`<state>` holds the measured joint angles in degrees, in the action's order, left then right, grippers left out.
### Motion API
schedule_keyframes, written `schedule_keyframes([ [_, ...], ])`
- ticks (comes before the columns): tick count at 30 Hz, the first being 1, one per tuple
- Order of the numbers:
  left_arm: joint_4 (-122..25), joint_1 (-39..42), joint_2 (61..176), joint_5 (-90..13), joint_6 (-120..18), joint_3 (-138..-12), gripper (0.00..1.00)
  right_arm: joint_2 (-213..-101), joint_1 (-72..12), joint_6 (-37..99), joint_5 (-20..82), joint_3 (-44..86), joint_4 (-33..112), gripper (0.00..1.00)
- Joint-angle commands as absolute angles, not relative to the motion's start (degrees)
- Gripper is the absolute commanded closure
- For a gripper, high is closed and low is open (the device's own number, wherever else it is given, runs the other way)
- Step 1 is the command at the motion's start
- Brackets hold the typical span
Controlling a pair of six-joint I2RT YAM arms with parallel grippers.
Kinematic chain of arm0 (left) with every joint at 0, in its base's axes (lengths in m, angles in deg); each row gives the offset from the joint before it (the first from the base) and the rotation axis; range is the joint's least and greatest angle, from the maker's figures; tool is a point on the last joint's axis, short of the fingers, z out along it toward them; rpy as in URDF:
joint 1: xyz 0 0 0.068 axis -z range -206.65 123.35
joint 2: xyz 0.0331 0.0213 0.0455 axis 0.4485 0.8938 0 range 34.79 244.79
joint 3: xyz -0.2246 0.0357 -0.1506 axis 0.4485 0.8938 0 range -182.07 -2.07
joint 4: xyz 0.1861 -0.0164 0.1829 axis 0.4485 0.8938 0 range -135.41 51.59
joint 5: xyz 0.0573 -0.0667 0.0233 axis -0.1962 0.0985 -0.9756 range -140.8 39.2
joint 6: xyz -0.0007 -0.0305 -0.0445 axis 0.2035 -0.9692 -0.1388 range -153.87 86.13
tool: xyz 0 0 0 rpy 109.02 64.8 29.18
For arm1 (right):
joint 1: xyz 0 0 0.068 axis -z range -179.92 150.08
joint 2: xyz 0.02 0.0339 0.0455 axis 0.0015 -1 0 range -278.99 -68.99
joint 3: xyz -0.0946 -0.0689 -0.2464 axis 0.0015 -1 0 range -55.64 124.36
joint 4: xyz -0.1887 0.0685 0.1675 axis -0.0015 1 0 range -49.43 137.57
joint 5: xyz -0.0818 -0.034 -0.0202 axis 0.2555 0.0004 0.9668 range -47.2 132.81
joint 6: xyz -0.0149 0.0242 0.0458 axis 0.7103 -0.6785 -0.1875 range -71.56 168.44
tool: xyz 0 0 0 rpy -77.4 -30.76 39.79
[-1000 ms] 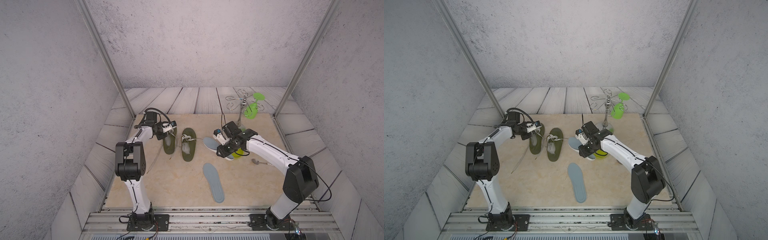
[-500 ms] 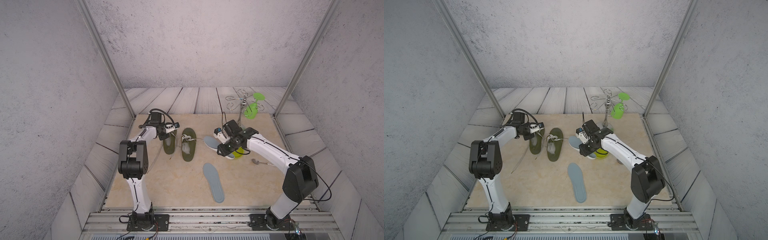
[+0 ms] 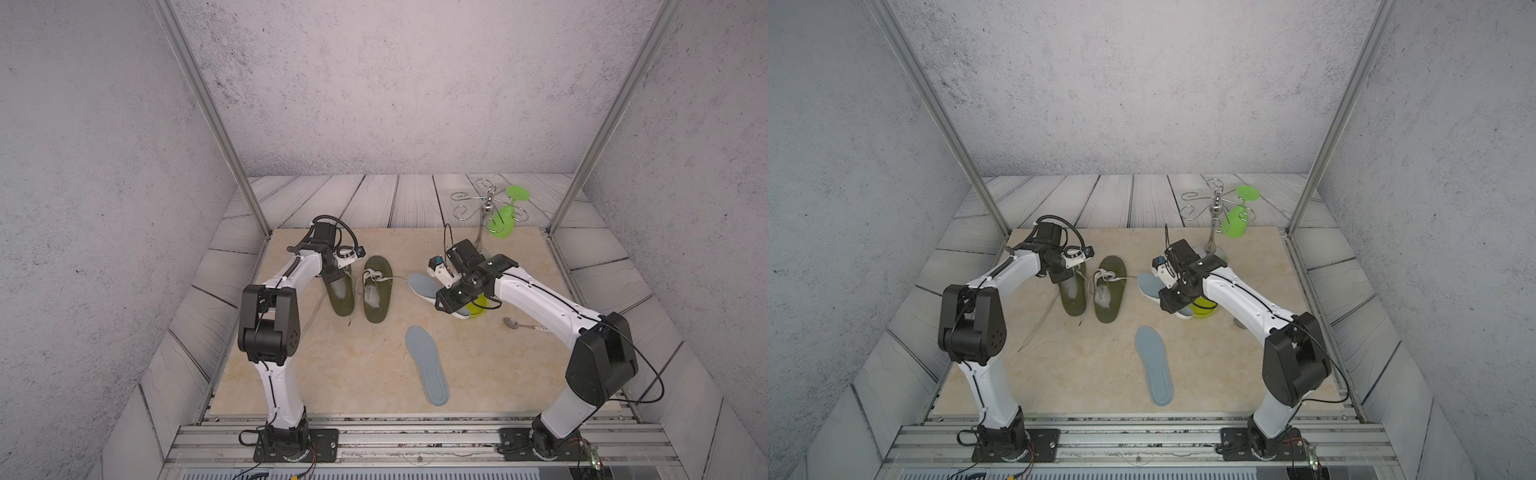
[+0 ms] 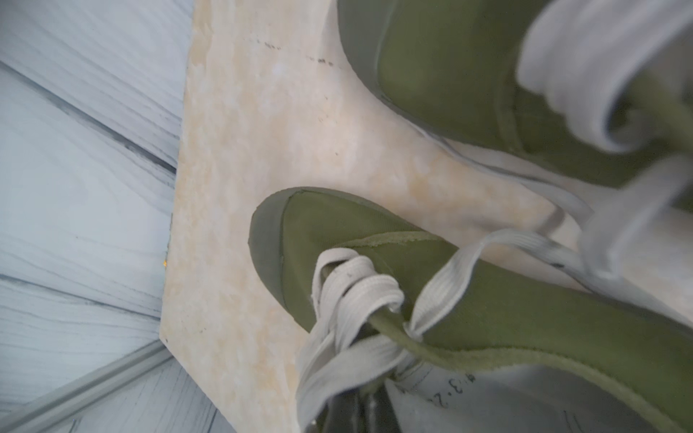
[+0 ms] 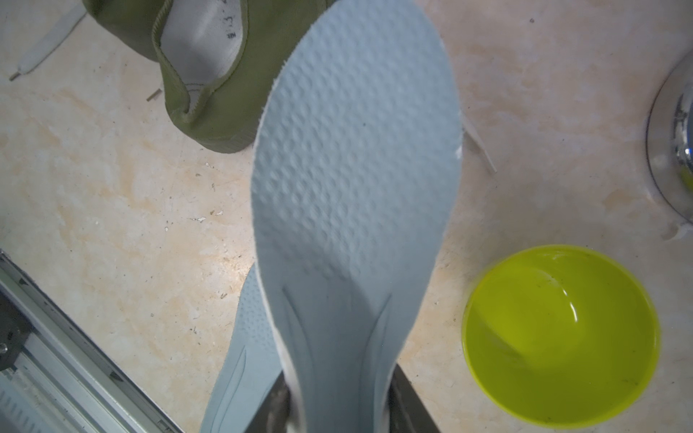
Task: Insert the insole into the shoe
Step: Move the shoe to the center of the board.
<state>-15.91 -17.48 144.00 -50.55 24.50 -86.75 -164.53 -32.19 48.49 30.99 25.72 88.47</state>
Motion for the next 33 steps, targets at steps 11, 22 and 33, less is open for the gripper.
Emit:
schedule_keyframes([
  [11, -10.0, -6.8, 124.5, -54.7, 10.7, -68.7, 1.0, -156.6, -32.2, 48.2, 28.0, 23.2, 91.8, 0.63],
  [22, 2.8, -2.8, 126.4, -55.8, -2.8, -72.1, 1.0, -153.5, -33.4, 47.2, 29.1, 20.6, 93.7, 0.64],
  [33, 10.8, -2.5, 134.7, -48.6, -18.8, -83.4, 1.0, -157.7, -37.2, 47.5, 31.4, 20.2, 94.0, 0.65],
])
